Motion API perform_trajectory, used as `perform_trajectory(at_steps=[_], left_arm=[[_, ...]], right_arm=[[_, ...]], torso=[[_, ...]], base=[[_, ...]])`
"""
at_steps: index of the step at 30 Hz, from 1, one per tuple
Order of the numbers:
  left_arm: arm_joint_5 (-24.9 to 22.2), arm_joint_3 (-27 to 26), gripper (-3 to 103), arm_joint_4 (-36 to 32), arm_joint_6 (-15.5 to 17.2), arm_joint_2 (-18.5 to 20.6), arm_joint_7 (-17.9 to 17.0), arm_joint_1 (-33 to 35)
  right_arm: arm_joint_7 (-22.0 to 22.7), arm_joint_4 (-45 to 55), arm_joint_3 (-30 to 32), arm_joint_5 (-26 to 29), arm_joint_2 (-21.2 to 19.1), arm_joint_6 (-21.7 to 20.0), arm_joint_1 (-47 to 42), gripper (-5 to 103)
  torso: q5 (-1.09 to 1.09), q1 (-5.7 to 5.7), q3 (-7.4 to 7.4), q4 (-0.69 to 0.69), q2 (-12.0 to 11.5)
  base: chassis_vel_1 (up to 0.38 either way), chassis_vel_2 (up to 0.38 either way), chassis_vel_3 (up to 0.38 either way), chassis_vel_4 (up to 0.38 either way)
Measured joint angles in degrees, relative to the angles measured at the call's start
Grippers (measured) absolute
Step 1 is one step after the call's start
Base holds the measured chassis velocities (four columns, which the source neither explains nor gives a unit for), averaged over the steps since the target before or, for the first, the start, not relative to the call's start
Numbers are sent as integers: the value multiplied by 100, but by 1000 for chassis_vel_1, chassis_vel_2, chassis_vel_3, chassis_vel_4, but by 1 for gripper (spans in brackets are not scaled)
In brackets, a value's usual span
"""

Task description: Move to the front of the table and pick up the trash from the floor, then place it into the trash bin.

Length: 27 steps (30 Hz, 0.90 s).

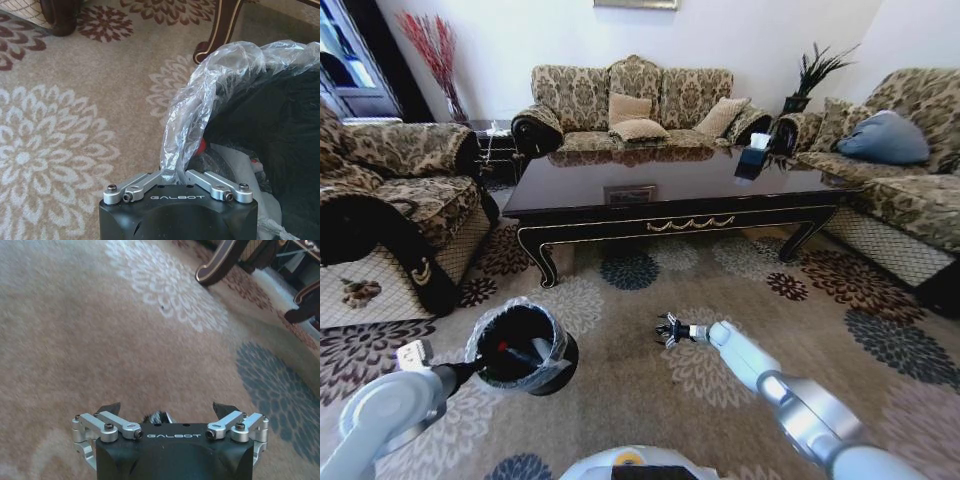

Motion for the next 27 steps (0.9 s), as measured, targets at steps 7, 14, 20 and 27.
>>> perform_trajectory(at_steps=[7,14,20,27], left_arm=[[-49,77,0,23,0,9,0,-110],[-181,36,0,81,1,98,1,-204],[-210,-24,0,137,1,91,19,-204],[-225,35,0,189,1,92,25,-310]], right_arm=[[371,-54,217,-590,77,-214,80,100],[417,-72,277,-1128,114,-280,53,100],[394,-143,256,-1211,97,-314,53,100],[386,-126,256,-1557,-6,-289,121,100]], torso=[[0,0,0,1,0],[0,0,0,0,0],[1,0,0,0,0],[0,0,0,0,0]], base=[[0,0,0,0],[0,0,0,0],[0,0,0,0],[0,0,0,0]])
